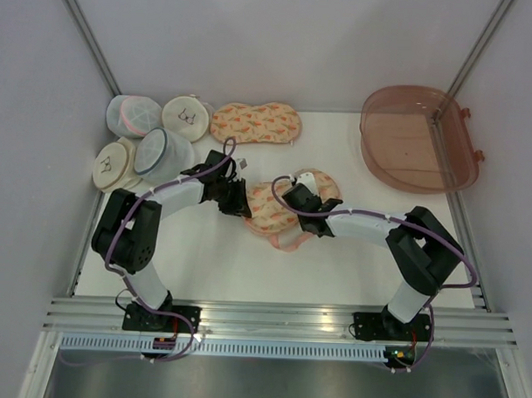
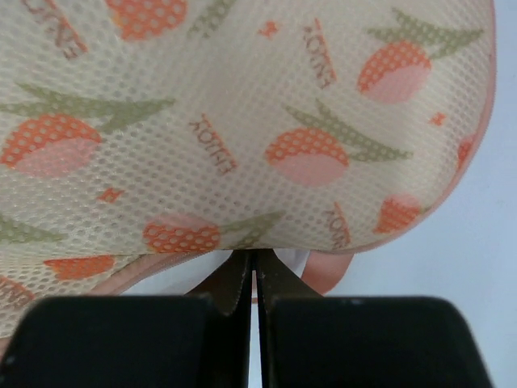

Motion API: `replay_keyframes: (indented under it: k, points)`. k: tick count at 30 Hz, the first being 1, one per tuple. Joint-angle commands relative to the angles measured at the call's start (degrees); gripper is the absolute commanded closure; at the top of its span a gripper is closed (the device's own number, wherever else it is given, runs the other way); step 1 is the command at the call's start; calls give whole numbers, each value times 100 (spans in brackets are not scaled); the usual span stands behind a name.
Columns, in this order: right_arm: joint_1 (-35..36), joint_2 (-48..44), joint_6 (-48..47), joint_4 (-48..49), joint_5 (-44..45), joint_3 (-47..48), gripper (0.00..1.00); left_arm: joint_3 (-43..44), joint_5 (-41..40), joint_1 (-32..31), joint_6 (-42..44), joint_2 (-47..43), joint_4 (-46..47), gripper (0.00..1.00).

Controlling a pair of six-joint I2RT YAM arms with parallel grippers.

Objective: Unzip the laundry bag and remove the bra

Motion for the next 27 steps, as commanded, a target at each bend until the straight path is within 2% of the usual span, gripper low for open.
replay_keyframes:
  k: [1,2,3,5,7,9,12,17,18,20,22,25,27]
  points:
    - [-179,-158,101,-250,662,85,100,146,-695,136,356,-256,-430,74]
    - [-197,-193,110,-241,636,50,100,120,-870,206,285,-335,-351,60]
    - [-206,-246,128,-241,549,33,100,59,-959,233,215,-475,-281,33]
    - [-206,-290,172,-302,522,15,100,41,-1510,268,-40,-642,-219,18]
    - [-206,-378,224,-311,443,-11,99,-12,-1846,259,-303,-922,-227,12]
    - [-197,-501,242,-346,390,-73,100,-187,-2181,259,-532,-1204,-201,11]
    - [-180,-676,251,-346,206,-187,100,-590,-2252,242,-954,-1881,-192,11]
    - [179,-966,120,-180,-803,-336,100,-1487,-1603,180,-1762,-3155,-87,10]
    - [268,-1010,75,-75,-1545,-363,100,-1802,-1497,172,-1885,-3348,-26,10]
    - [557,-1133,101,337,-2199,-433,100,-2250,-1102,163,-2351,-3830,80,10]
    - [690,-1178,233,950,-3323,-495,99,-2524,-777,137,-2850,-4122,247,10]
    - [814,-1125,593,1864,-4282,-635,100,-2912,-547,119,-3413,-4685,379,10]
    - [840,-932,690,2113,-4443,-601,99,-3026,-555,110,-3791,-5096,405,10]
